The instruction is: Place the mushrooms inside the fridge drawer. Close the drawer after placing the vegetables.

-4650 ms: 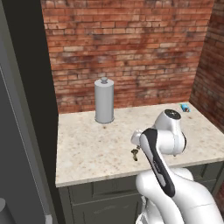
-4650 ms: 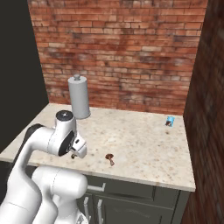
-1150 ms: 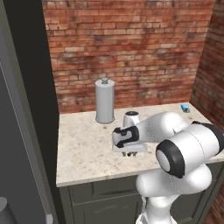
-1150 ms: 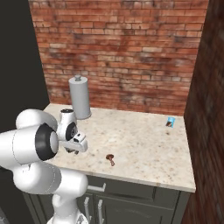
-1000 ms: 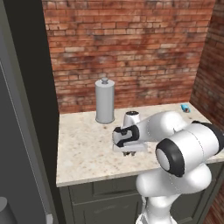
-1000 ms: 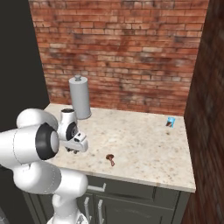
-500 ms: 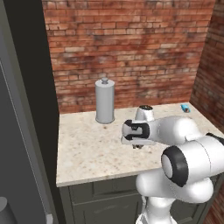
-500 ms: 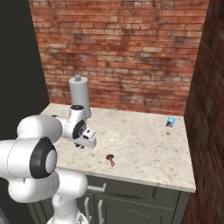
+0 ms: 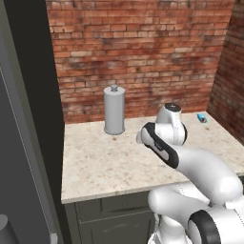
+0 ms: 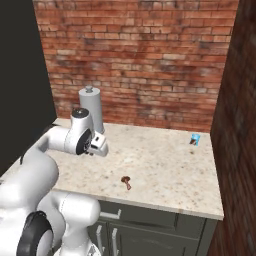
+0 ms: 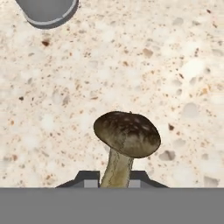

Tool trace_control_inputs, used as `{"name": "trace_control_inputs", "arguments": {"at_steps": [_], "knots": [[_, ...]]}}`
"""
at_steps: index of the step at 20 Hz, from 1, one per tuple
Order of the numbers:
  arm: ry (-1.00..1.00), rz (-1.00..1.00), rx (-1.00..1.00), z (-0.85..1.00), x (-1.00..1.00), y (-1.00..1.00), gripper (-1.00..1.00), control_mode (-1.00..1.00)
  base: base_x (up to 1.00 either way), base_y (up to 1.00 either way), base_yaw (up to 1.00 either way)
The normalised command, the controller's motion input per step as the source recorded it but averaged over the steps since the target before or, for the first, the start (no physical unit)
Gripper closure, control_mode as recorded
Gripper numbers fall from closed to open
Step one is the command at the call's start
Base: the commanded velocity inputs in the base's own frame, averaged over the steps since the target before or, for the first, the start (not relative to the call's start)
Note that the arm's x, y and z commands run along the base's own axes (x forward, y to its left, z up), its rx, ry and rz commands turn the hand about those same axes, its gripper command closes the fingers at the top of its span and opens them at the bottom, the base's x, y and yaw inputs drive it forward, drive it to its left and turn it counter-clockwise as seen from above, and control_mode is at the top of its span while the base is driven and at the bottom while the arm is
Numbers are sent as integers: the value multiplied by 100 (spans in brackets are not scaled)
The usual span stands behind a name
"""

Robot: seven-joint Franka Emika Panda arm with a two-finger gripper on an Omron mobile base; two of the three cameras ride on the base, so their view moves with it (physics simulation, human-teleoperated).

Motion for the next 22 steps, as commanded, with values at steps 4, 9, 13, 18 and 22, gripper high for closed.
{"name": "trace_control_inputs", "arguments": {"at_steps": [4,9,13,18,22], "knots": [[-22,0,0,67,-28,0,100,-100,0,0,0],[-18,0,0,62,-35,0,100,-100,0,0,0],[-9,0,0,44,-34,0,100,-100,0,0,0],[-5,0,0,33,-16,0,100,-100,0,0,0],[0,0,-1,4,-10,4,100,-100,0,0,0]]}}
